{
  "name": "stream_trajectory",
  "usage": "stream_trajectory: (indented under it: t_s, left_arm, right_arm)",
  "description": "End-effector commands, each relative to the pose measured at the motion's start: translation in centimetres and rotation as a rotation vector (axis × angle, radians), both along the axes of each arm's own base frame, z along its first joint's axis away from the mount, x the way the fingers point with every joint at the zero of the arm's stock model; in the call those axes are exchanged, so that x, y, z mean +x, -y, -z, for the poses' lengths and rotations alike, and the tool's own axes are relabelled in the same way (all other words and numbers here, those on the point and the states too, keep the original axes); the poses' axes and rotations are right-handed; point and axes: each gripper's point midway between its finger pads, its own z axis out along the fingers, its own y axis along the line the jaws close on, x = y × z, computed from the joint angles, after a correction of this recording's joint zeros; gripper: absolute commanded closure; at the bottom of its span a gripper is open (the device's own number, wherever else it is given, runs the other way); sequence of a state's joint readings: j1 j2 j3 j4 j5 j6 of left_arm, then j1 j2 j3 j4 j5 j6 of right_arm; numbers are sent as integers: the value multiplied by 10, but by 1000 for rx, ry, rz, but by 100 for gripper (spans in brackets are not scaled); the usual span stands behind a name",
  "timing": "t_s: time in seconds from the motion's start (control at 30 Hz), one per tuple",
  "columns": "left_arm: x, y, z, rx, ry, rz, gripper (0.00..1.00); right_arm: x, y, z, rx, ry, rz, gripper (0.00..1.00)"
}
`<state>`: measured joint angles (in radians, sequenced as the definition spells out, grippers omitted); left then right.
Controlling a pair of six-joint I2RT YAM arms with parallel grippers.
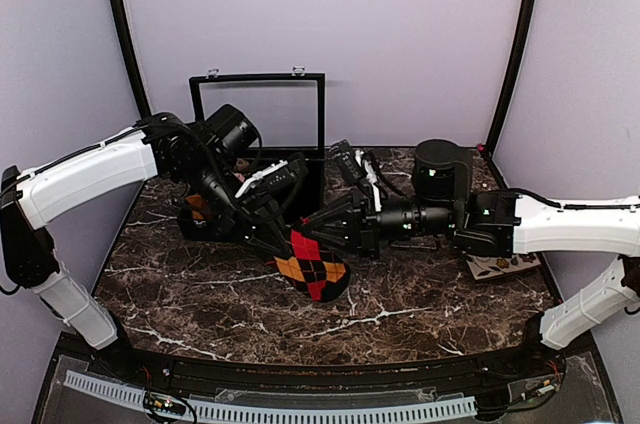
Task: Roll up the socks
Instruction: Roll the sock at the center of the board.
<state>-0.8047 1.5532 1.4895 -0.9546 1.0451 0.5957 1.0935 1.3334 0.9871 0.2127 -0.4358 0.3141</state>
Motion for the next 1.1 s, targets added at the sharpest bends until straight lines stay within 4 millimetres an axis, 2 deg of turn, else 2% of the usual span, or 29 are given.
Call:
stream_trajectory:
  t_s: [0.0, 0.03, 0.2, 0.23, 0.27, 0.3, 0.43, 0.53, 0.63, 0.73, 0.83, 0.93, 1.07]
  left_arm:
    - [-27, -15, -24, -87, -48, 84, 99]
    - [-27, -15, -24, -88, -45, 83, 98]
    - [-19, -11, -16, -58, -20, 49, 98]
    - [-16, -10, -13, -48, -12, 38, 98]
    - [-14, -10, -10, -35, -2, 28, 99]
    - [-11, -9, -7, -25, 4, 20, 99]
    - [-12, -9, -6, -23, -5, 27, 99]
    - [-12, -9, -5, -22, -3, 29, 99]
    - [-14, -10, -6, -27, -8, 37, 100]
    - [-15, -11, -7, -32, -1, 41, 100]
    - [-16, -12, -9, -33, 9, 46, 100]
    - [-18, -14, -14, -39, 24, 54, 100]
    - [-16, -14, -22, -45, 56, 56, 100]
  right_arm:
    - [-4, -1, -8, 8, -5, -24, 96]
    - [-4, -2, -9, 8, -12, -26, 100]
    - [-6, -9, 1, -17, -64, -36, 100]
    - [-7, -10, 3, -20, -73, -37, 94]
    - [-7, -11, 4, -23, -82, -36, 80]
    - [-6, -12, 5, -24, -86, -33, 71]
    - [-12, -11, -7, 25, -60, -67, 60]
    - [-16, -10, -23, 75, -25, -90, 58]
    - [-22, -11, -24, 65, -27, -132, 62]
    - [-29, -14, -13, 32, -56, -180, 68]
    - [-32, -14, 0, -18, -90, -202, 80]
    - [-31, -12, 6, -34, -117, -190, 99]
    - [-27, -10, 7, -49, -144, -160, 100]
